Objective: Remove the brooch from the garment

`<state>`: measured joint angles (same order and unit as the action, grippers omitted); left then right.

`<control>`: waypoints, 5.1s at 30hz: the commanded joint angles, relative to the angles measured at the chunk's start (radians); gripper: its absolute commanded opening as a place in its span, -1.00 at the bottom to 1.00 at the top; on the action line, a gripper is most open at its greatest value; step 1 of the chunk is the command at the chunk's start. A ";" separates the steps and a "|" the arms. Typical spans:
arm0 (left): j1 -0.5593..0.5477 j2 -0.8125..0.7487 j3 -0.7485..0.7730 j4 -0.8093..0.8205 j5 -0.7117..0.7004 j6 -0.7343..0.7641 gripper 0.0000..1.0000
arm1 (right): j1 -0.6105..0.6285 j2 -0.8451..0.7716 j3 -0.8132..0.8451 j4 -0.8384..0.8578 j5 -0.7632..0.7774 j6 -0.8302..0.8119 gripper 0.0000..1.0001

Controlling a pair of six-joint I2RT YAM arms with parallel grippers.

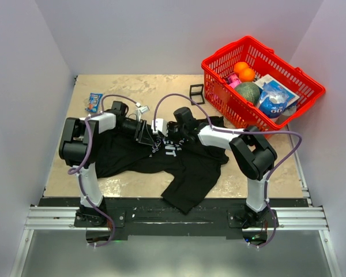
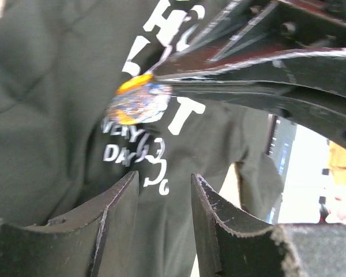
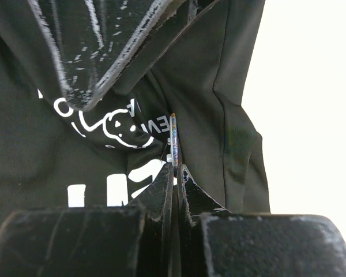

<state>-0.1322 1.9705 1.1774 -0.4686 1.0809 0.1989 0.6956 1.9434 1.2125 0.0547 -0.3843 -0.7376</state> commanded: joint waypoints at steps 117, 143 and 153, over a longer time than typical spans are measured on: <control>-0.026 0.008 0.044 0.057 -0.217 -0.302 -0.07 | 0.024 0.028 0.142 -0.339 -0.154 0.199 -0.81; -0.018 0.125 0.242 -0.070 -0.355 -0.216 -0.10 | -0.022 0.132 0.398 -0.458 -0.257 0.234 -0.87; 0.016 0.143 0.254 -0.050 -0.398 -0.228 -0.10 | -0.010 0.186 0.351 -0.515 -0.145 0.107 -0.89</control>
<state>-0.1413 2.0861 1.3903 -0.5049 0.7616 -0.0589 0.6922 2.1353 1.5898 -0.4450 -0.5827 -0.5713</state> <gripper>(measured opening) 0.450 0.058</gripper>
